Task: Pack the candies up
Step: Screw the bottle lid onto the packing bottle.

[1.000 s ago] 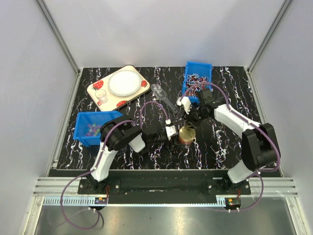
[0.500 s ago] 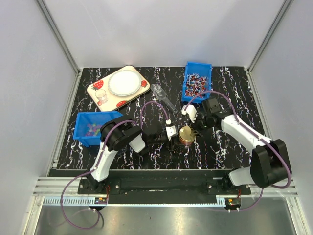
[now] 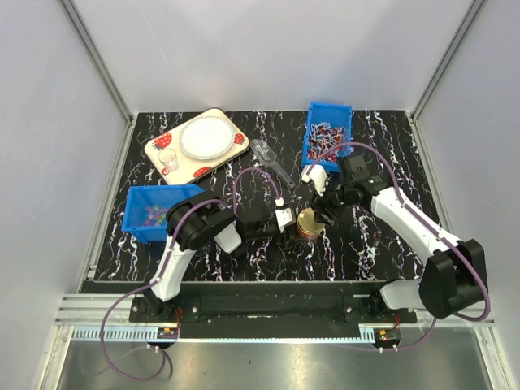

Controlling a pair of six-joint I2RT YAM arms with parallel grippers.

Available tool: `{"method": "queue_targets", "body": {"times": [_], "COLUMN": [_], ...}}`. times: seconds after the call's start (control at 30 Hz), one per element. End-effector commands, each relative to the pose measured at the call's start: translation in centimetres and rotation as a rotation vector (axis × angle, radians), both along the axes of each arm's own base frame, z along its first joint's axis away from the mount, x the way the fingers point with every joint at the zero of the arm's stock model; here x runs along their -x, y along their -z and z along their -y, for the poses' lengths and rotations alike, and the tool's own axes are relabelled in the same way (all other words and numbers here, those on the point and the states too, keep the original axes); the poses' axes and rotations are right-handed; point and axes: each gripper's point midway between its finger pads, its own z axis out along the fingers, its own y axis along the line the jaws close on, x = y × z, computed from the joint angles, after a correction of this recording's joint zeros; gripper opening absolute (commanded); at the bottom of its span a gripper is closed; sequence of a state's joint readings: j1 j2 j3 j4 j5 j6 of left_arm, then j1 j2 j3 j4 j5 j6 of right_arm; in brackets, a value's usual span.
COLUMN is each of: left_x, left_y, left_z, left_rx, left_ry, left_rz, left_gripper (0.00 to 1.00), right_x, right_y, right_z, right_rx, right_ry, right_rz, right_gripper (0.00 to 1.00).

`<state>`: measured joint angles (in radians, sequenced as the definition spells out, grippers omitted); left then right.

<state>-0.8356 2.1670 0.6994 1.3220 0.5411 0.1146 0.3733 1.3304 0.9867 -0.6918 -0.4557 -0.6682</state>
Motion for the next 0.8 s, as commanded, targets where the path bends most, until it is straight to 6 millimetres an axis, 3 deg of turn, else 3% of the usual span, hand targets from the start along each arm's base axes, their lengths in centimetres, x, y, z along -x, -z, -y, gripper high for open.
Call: {"method": "queue_targets", "body": {"times": [0.0,0.07,0.17,0.27,0.43,0.77], "left_x": [-1.8,-1.8,-1.6,-1.7,-1.5,-1.4], "left_y": [-1.8,-1.9,-1.9,-1.9,-1.9,-1.8], "left_z": [0.1,0.2,0.2,0.2,0.2,0.3], "left_rx": [0.047,0.05,0.051,0.053,0.053,0.053], "left_ry": [-0.044,-0.041,-0.035,-0.035,-0.027,-0.022], "left_rz": [0.103,0.102,0.1,0.103,0.102,0.097], "left_gripper": [0.53,0.53,0.53,0.53,0.53,0.53], "right_x": [-1.9,-1.7,-0.8,0.2,0.2,-0.6], "right_y": [-1.3,-1.3,-1.0,0.1,1.4,3.6], "right_z": [-1.6,-2.0,-2.4,-2.4,-3.2,-3.7], "right_rx": [0.009,0.013,0.009,0.012,-0.017,-0.029], "right_ry": [-0.104,-0.185,-0.312,-0.417,-0.49,-0.491], "right_rz": [0.104,0.135,0.168,0.174,0.209,0.192], "right_gripper": [0.75,0.91,1.0,0.99,1.0,1.0]}}
